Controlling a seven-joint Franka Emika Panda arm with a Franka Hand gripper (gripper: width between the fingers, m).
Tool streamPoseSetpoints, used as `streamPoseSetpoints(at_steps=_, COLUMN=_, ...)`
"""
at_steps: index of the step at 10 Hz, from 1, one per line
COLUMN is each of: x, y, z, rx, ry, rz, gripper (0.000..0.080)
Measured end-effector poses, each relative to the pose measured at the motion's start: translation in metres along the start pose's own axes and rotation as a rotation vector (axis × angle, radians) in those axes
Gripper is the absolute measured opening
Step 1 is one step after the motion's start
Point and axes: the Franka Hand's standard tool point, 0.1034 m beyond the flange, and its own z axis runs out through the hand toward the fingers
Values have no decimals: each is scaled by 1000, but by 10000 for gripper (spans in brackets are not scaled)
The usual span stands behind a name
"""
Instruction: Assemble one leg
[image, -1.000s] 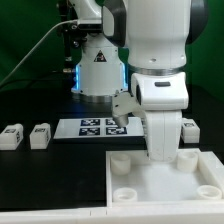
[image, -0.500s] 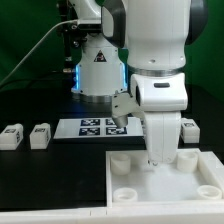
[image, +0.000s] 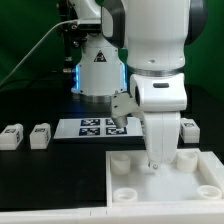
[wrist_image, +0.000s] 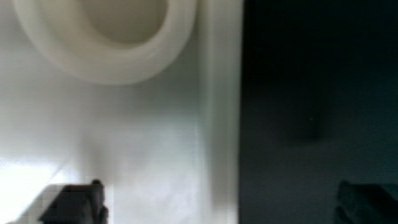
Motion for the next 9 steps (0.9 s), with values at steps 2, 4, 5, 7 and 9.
streamPoseSetpoints(at_steps=2, x=0, y=0, z=0, rx=0, ry=0, rz=0, gripper=649)
streamPoseSetpoints(at_steps=4, x=0, y=0, z=0, rx=0, ry=0, rz=1, gripper=649)
streamPoseSetpoints(at_steps=5, x=-1, y=0, z=-1, rx=-1, ry=0, rz=2, gripper=649)
streamPoseSetpoints(at_steps=7, x=4, y=-4, z=-19, rx=-18, ry=-4, rz=148, gripper=649)
streamPoseSetpoints(at_steps=9, x=28, y=-19, z=-31, rx=-13, ry=9, rz=389, gripper=649)
